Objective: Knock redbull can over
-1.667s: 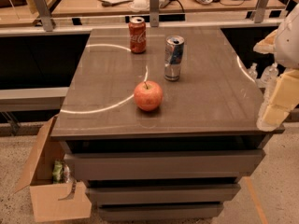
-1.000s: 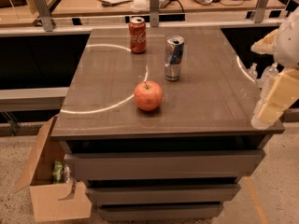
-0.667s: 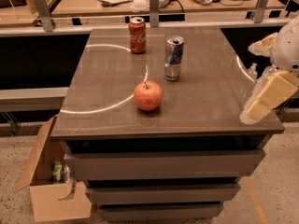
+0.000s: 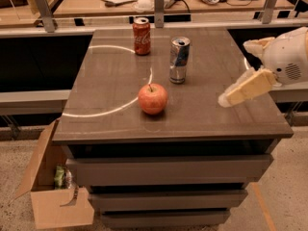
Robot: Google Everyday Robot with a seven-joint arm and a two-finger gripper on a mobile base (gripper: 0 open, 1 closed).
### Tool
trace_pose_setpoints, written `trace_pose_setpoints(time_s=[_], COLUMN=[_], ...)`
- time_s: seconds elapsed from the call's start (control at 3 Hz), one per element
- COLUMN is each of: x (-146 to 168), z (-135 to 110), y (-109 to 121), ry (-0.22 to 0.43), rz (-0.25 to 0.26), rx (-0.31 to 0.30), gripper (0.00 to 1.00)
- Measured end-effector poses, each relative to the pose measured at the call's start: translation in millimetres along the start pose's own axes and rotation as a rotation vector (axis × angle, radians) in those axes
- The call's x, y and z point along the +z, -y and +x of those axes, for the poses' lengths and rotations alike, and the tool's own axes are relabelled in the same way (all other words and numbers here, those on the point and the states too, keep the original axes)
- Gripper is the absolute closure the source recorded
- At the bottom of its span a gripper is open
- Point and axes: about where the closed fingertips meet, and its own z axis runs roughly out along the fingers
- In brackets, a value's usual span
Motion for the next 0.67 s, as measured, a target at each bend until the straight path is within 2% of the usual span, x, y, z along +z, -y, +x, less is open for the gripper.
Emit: trace_pose_setpoints(time_s=[0.33,0.67], x=[28,66], z=[-6,-6], y=[30,63], ry=[0.141,0.219], rz=[0.042,0.059], rx=[0.072,0.151], gripper=[0.00,0.00])
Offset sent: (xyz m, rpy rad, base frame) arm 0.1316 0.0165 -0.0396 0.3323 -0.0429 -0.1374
